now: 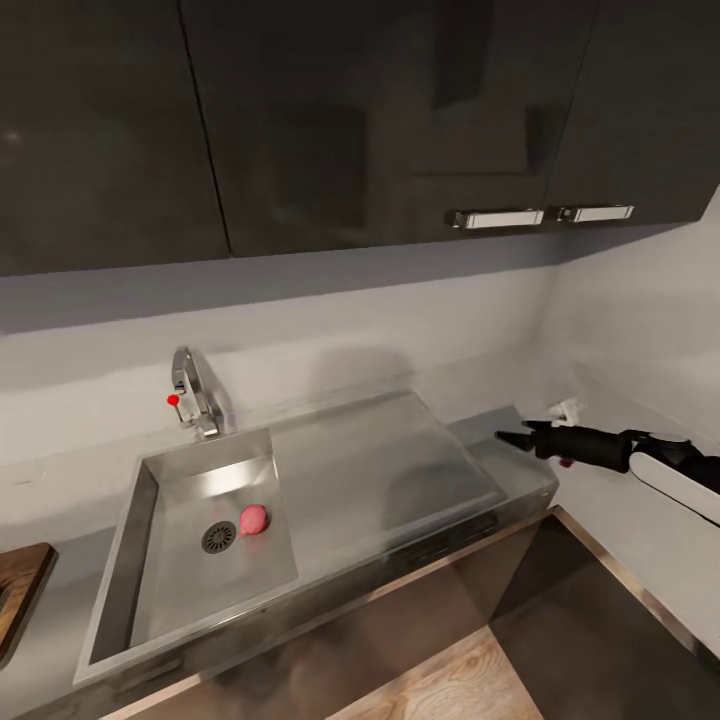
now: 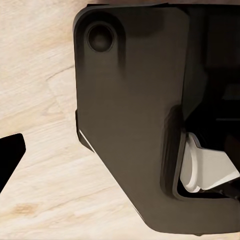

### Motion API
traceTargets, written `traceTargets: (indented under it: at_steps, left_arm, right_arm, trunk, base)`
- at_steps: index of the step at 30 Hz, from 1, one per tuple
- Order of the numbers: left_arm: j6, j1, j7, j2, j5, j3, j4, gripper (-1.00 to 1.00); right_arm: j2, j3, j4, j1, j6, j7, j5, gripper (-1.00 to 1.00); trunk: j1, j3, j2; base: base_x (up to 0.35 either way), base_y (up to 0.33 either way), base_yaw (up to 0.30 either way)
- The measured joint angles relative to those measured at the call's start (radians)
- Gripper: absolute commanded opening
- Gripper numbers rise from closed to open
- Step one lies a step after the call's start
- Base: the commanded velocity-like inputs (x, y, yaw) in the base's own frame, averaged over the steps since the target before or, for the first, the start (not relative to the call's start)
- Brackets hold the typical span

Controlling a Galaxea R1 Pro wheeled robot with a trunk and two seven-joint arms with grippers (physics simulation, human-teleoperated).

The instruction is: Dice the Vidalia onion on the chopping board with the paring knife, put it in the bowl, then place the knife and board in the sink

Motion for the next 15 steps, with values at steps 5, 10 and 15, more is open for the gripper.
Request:
traceTargets:
  at_steps: [5, 10, 15]
  left_arm:
    - [0.0, 0.0, 0.0, 0.0, 0.0, 0.0, 0.0, 1.0]
    - [0.0, 0.0, 0.0, 0.0, 0.0, -0.001, 0.0, 1.0]
    - [0.0, 0.0, 0.0, 0.0, 0.0, -0.001, 0.0, 1.0]
  right_arm:
    - [0.007, 0.0, 0.011, 0.0, 0.004, -0.224, -0.023, 1.0]
    - [0.022, -0.003, 0.014, 0.0, 0.01, -0.393, -0.116, 1.0]
    - [0.061, -0.008, 0.03, 0.0, 0.016, -0.61, -0.124, 1.0]
  trunk:
    - [0.0, 0.0, 0.0]
    - [0.0, 0.0, 0.0]
    - [0.0, 0.0, 0.0]
  base:
    - [0.0, 0.0, 0.0]
    - [0.0, 0.0, 0.0]
    - [0.0, 0.0, 0.0]
